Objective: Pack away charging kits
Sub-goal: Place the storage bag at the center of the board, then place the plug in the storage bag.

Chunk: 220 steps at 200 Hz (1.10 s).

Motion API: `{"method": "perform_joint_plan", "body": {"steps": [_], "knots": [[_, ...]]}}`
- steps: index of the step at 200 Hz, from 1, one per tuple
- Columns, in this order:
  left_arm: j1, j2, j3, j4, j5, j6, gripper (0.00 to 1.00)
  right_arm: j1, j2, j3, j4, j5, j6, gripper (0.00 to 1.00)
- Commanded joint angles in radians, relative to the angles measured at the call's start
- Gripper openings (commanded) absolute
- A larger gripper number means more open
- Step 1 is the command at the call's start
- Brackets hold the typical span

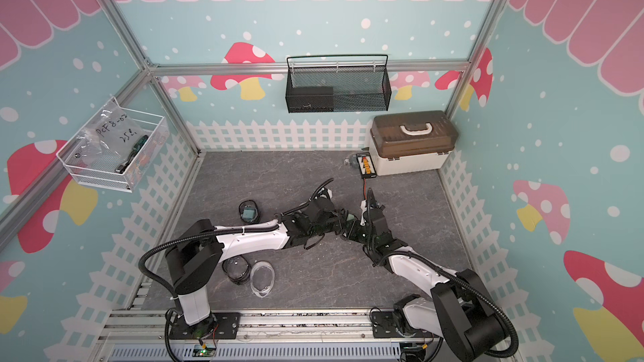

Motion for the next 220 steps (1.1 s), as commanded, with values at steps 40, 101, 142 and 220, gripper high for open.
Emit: {"method": "perform_joint_plan", "body": {"steps": [40,101,142,220], "knots": [[0.009,0.008,-0.032,0.081,0.015,-0.041,0.0,-0.003,0.018,-0.006,0.055,-0.022,0.034,0.26],[0.015,0.008,-0.045,0.095,0.03,-0.052,0.0,-0.003,0.08,-0.003,0.093,-0.011,0.047,0.34],[0.019,0.026,-0.021,0.067,0.021,-0.056,0.0,-0.005,0.122,0.028,0.093,-0.048,0.035,0.43],[0.018,0.013,-0.038,0.057,-0.009,-0.064,0.0,-0.016,0.062,0.068,-0.062,0.015,-0.056,0.4]]}}
